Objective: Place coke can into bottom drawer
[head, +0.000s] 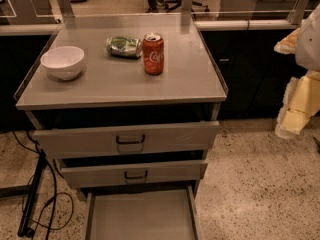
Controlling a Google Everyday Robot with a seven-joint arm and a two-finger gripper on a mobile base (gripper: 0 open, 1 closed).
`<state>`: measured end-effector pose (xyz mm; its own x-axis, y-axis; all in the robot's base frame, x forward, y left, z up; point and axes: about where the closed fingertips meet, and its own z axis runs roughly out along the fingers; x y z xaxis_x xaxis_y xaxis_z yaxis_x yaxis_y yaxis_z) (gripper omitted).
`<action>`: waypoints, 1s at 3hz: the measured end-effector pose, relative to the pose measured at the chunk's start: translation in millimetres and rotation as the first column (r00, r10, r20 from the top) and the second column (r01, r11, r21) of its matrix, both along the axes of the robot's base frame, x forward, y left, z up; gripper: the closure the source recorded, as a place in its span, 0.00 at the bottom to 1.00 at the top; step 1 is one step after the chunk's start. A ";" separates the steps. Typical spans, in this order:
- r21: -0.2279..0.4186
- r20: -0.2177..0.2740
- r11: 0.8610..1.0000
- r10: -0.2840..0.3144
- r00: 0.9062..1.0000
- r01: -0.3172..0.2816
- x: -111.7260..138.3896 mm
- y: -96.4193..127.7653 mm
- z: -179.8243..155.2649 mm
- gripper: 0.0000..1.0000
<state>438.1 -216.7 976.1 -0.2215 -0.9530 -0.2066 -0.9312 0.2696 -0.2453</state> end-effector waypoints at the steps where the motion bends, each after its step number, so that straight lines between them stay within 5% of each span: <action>1: -0.002 0.014 1.000 0.001 1.000 -0.001 0.1 0.4 1.8 0.00; 2: -0.015 0.037 0.999 0.029 0.999 -0.029 2.8 1.3 2.0 0.00; 3: 0.083 0.073 0.996 0.033 0.997 -0.039 17.4 1.5 2.5 0.00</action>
Offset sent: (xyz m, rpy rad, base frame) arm 0.0061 0.0017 -0.0031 -0.0311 -0.0441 0.0662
